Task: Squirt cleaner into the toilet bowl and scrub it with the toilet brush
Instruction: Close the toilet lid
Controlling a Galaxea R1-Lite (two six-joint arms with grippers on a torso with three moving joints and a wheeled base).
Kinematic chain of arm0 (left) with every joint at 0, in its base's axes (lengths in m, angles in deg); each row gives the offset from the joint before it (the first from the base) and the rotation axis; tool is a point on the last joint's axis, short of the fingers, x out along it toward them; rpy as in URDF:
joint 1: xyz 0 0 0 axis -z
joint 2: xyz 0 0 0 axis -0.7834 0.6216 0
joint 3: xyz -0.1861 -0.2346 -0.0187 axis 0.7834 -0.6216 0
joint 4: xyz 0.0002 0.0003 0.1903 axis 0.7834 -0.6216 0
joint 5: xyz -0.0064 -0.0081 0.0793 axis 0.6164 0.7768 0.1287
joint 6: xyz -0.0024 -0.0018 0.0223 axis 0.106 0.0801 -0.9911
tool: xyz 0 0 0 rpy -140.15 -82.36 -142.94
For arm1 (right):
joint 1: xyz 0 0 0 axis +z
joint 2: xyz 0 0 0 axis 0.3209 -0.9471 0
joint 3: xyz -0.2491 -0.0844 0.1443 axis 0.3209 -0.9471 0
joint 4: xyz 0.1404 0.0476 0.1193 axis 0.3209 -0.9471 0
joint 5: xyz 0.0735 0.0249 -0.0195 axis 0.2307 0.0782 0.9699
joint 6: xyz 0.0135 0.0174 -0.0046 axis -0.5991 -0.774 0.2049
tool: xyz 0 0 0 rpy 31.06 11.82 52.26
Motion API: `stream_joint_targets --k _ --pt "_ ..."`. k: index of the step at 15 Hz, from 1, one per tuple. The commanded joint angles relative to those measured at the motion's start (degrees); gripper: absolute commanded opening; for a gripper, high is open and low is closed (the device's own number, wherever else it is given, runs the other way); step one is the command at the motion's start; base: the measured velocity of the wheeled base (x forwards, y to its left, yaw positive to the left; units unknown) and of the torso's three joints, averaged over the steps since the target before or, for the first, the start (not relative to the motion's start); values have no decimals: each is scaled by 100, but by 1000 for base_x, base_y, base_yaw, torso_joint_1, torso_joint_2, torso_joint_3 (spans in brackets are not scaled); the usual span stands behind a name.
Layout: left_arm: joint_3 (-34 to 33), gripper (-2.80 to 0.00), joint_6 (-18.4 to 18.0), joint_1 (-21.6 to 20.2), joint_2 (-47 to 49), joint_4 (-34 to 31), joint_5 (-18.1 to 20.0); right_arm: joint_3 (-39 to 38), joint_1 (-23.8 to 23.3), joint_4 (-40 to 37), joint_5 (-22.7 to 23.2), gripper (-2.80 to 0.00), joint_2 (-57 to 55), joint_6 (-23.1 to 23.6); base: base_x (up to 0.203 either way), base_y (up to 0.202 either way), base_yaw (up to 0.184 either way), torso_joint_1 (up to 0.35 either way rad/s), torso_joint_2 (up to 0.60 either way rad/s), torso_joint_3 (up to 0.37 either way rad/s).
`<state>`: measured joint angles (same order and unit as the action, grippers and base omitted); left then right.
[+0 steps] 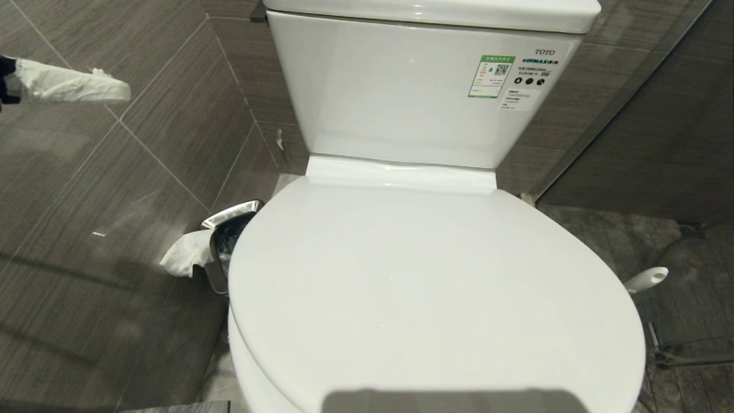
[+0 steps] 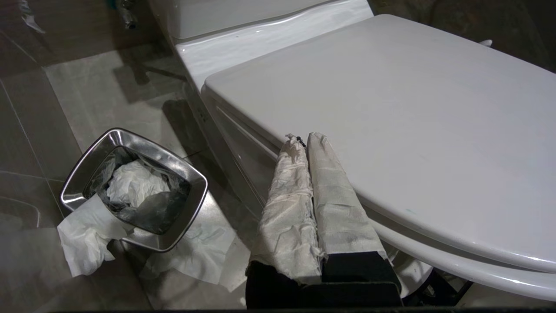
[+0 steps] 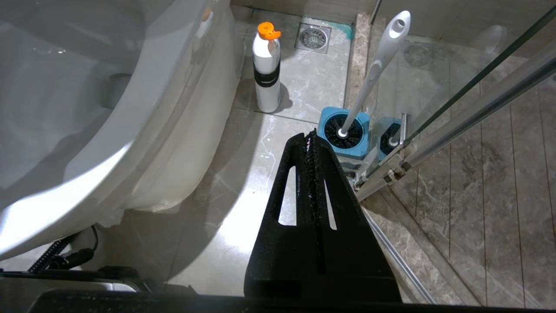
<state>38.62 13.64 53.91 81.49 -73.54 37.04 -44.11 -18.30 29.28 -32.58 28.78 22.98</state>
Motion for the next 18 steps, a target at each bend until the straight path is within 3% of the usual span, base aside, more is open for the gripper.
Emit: stream_joint_targets --k 1,8,18 --pt "-23 -280 4 -6 -119 -22 14 -1 2 0 2 -280 -2 0 0 0 0 0 0 0" --pt "-41 -280 14 -6 -181 -31 11 -1 2 0 2 -280 -2 0 0 0 0 0 0 -4" --pt "-41 -280 -145 -111 -163 -5 20 -1 2 0 2 -280 -2 0 0 0 0 3 3 -107"
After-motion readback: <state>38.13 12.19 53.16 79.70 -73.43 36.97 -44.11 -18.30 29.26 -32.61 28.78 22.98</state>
